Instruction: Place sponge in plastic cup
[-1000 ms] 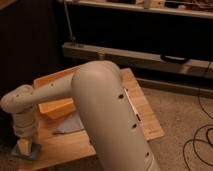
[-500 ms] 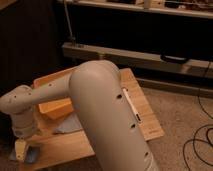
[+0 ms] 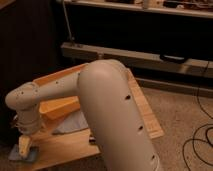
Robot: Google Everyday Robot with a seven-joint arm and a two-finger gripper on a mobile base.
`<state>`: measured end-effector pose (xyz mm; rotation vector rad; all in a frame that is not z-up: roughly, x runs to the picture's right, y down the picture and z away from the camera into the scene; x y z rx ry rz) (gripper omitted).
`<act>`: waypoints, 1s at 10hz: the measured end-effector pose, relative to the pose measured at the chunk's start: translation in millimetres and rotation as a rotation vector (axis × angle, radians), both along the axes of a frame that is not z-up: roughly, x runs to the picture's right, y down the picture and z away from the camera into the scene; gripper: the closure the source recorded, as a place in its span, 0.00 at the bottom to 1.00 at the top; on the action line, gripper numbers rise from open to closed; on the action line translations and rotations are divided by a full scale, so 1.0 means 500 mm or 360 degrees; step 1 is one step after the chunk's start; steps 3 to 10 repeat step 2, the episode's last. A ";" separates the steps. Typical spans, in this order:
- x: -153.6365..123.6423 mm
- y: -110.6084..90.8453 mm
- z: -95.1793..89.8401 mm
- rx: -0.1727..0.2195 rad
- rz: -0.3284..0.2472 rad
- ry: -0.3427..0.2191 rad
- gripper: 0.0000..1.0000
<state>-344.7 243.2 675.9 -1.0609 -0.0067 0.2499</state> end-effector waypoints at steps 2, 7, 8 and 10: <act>-0.001 0.001 0.000 0.0000 0.0001 -0.0002 0.20; -0.001 0.001 0.000 0.0000 0.0001 -0.0002 0.20; -0.001 0.001 0.000 0.0000 0.0001 -0.0002 0.20; -0.001 0.001 0.000 0.0000 0.0001 -0.0002 0.20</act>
